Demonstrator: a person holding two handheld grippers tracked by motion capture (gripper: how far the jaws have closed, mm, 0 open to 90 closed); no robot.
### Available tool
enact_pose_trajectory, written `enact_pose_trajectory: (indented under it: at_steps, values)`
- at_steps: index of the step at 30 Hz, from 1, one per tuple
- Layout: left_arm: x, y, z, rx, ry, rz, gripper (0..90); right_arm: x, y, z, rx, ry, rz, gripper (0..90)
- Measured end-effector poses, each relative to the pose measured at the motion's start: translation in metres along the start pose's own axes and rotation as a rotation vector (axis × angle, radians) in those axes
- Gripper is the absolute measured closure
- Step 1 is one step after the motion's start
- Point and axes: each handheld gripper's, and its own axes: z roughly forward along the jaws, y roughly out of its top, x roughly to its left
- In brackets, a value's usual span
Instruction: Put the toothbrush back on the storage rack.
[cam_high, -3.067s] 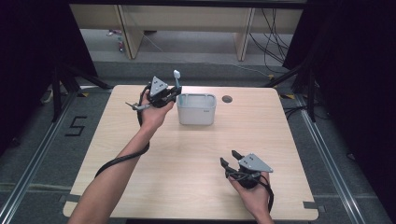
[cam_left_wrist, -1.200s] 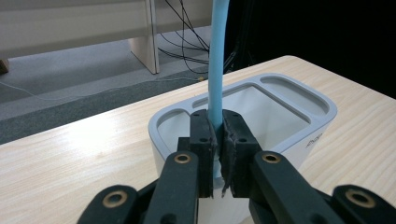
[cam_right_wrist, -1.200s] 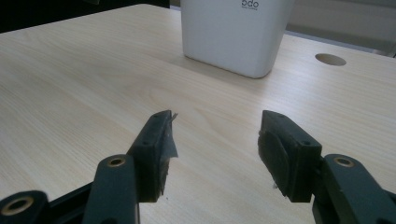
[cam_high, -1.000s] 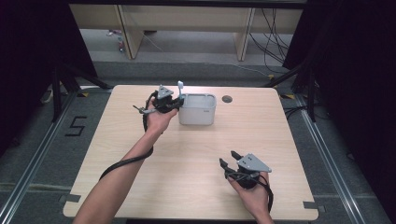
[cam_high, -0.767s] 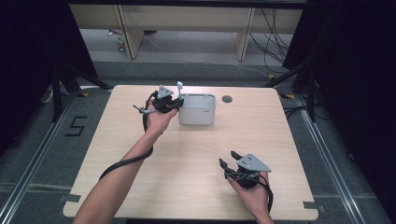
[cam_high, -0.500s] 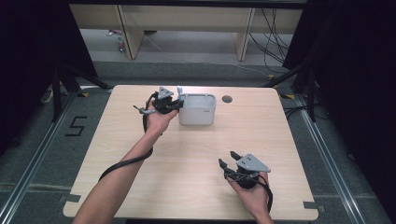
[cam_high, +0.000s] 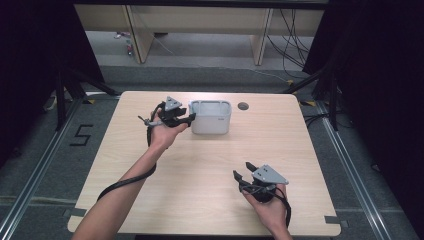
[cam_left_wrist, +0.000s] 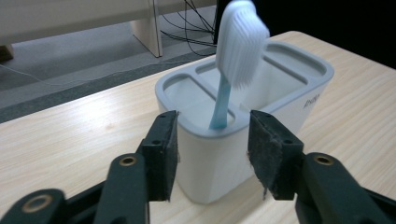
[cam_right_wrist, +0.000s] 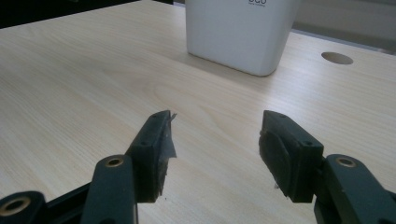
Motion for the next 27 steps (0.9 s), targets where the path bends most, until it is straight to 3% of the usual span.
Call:
enact_pose_trajectory:
  at_steps: [5, 7, 15, 22, 24, 27]
  values:
    - [0.000, -0.007, -0.007, -0.006, 0.002, 0.002, 47.3, 0.001, 0.000, 0.000, 0.004, -0.001, 0.007, 44.3]
    - [-0.001, -0.011, -0.011, -0.005, -0.001, 0.000, 46.5, 0.000, 0.000, 0.001, -0.004, -0.012, -0.020, 44.2]
    - [-0.003, -0.025, -0.028, -0.008, -0.007, -0.009, 41.3, 0.002, -0.001, 0.002, 0.012, 0.005, 0.014, 44.0]
    - [-0.001, -0.041, -0.045, -0.015, -0.008, -0.019, 39.7, 0.000, -0.002, 0.002, -0.004, -0.006, -0.009, 43.8]
    - [0.001, -0.046, -0.051, -0.016, -0.005, -0.021, 39.1, 0.001, -0.002, 0.002, 0.004, 0.006, 0.013, 43.7]
    - [0.000, -0.057, -0.062, -0.026, -0.015, -0.021, 38.8, -0.001, -0.003, 0.002, 0.013, -0.003, -0.013, 43.7]
